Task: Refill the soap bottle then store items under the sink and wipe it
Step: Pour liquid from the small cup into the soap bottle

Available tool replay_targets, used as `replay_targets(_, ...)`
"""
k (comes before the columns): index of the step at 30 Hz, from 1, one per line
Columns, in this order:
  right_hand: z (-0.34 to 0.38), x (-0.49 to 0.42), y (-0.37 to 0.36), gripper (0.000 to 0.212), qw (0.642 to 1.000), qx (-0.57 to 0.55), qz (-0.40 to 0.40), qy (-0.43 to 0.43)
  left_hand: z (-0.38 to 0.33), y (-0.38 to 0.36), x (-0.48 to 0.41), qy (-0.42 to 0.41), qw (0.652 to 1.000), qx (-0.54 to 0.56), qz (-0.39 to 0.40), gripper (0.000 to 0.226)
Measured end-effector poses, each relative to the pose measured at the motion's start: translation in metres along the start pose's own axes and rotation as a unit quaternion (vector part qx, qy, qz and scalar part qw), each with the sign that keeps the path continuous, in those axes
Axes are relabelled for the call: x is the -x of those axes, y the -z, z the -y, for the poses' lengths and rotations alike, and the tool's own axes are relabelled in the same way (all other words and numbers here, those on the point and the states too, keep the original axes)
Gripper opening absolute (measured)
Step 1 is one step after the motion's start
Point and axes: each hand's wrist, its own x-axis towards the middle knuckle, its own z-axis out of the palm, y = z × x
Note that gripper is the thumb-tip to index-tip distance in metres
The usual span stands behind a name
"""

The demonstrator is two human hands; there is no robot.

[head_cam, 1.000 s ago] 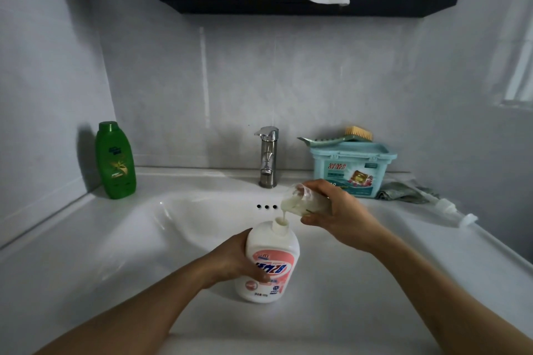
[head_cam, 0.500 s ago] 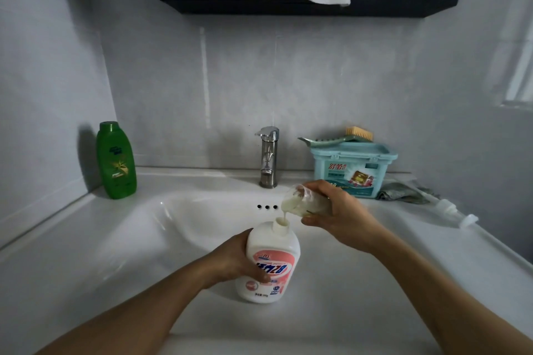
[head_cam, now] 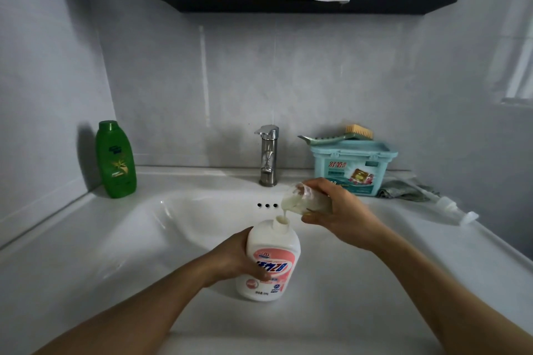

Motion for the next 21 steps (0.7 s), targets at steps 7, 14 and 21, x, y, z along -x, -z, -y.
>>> replay_targets(7,0.0000,0.0003,0.0001,0.053,1.000,0.000,-0.001,0.001,0.0000,-0.0002,-0.0002,0.002,1.000,-0.004,0.001,0.071)
replay_targets(14,0.0002,0.0003,-0.0006,0.053,1.000,0.005,0.002,0.000,-0.0007,0.0003,0.0005,0.005,1.000,-0.005,0.003,0.071)
replay_targets(21,0.0010,0.0008,-0.0004,0.053,1.000,0.002,0.000,-0.005,0.0000,0.0002,0.0000,0.005,1.000,-0.008,0.003,0.070)
